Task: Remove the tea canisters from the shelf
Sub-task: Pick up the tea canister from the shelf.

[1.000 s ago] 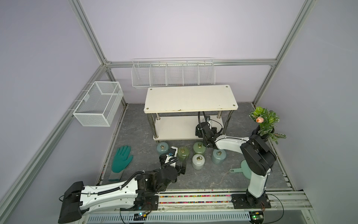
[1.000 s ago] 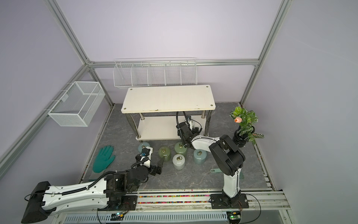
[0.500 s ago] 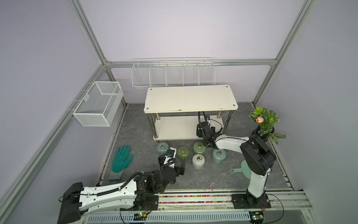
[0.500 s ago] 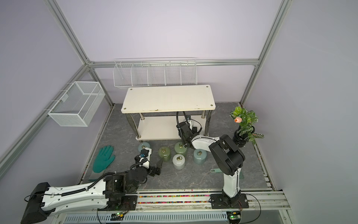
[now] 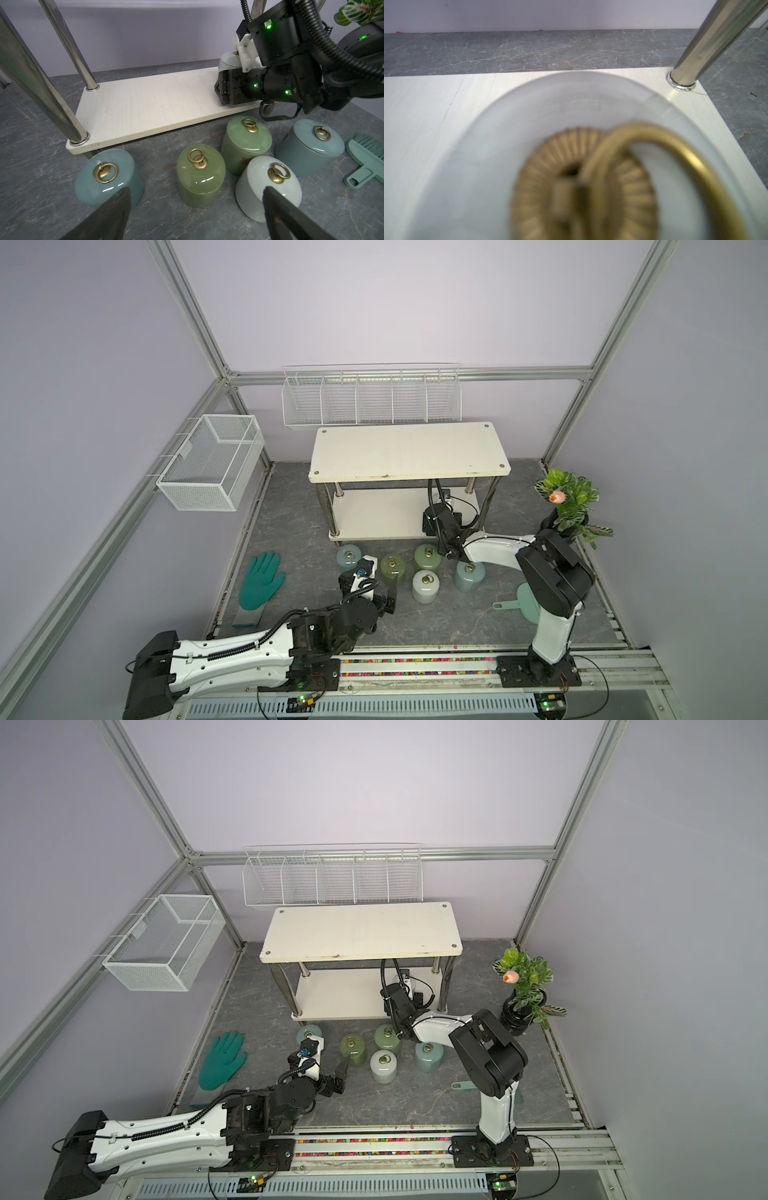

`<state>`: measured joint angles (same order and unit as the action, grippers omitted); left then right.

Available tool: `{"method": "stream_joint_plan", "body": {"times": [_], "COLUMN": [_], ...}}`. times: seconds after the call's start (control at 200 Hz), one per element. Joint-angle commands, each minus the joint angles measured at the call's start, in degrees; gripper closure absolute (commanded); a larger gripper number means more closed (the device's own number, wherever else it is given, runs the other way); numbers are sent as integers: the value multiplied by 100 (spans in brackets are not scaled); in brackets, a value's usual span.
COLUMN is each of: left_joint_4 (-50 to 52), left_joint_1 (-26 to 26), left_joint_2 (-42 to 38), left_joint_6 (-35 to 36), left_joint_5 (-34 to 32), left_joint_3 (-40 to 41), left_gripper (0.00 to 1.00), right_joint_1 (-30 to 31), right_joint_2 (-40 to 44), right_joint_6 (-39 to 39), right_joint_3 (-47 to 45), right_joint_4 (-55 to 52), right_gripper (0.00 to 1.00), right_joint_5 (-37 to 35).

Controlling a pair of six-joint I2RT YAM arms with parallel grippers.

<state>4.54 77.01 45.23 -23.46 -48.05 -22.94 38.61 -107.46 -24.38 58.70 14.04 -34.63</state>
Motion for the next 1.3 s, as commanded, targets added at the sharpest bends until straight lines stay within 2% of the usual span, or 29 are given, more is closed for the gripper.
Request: {"method": "stream_joint_plan", "body": {"times": [0.0, 0.1, 0.17, 0.445, 1.294], "left_joint_4": [-67, -75, -82, -133, -200], "left_joint_1": [16, 16, 16, 16, 2], "left_joint_2": [-2, -9, -21, -35, -136], "left_joint_6": [-44, -40, -39, -49, -62], "left_joint_5": [-127, -126, -139, -156, -293], "left_joint_3": [88, 99, 112, 172, 290], "left_gripper": [0, 0, 0, 0, 0], "right_joint_1": [-12, -3, -4, 39, 141], "right_joint_2": [-298, -202, -158, 90, 917], "right_joint_6": [67, 117, 170, 399, 1188], "right_joint_3": [-535, -654, -702, -955, -1262], "right_joint_4": [-1302, -1156, -1079, -847, -319], "right_gripper": [31, 31, 36, 37, 38], "right_joint_5": [523, 527, 514, 480, 577]}}
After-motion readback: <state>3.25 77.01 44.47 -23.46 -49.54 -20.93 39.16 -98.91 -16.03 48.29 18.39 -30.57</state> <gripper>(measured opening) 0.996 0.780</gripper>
